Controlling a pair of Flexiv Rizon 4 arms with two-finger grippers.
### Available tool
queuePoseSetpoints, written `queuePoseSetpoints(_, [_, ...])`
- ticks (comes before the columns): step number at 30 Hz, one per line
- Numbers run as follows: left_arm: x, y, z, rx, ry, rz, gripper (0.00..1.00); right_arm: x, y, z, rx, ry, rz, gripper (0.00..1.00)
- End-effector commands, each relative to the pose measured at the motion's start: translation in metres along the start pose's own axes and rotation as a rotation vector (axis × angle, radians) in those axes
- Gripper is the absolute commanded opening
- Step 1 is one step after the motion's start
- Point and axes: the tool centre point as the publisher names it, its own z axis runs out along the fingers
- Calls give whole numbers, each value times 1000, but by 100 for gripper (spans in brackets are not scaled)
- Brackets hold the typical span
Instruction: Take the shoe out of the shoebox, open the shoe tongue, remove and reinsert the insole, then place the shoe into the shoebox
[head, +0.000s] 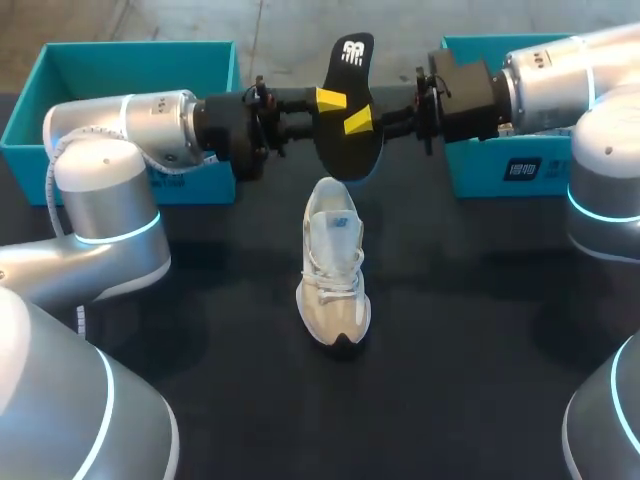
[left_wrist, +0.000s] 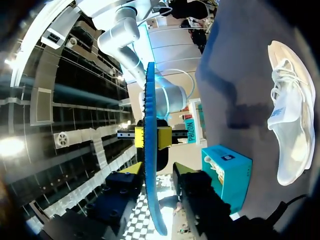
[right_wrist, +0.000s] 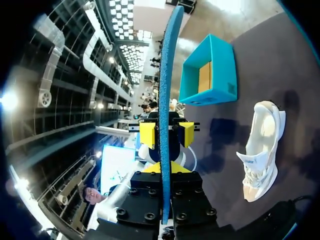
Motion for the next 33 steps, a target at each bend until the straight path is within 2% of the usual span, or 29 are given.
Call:
queuePoseSetpoints(1, [-1, 4, -11, 34, 34, -1, 100, -1, 1, -1, -5, 5, -31, 0])
queuePoseSetpoints(9, [1, 5, -42, 52, 90, 17, 100, -8, 4, -2, -17, -4, -81, 0])
queuePoseSetpoints(10, [0, 4, -46, 80, 87, 14, 100, -10, 4, -3, -22, -4, -87, 0])
queuePoseSetpoints(14, [2, 6, -65, 108, 126, 4, 100, -11, 5, -4, -25, -9, -128, 0])
queuePoseSetpoints(18, [3, 4, -81, 207, 159, -15, 100, -7, 8, -7, -41, -26, -201, 0])
queuePoseSetpoints(21, [7, 5, -92, 248, 206, -23, 100, -5, 9, -7, -40, -29, -253, 0])
queuePoseSetpoints(33, [23, 16, -119, 291, 299, -52, 100, 10, 23, -2, 67, -8, -505, 0])
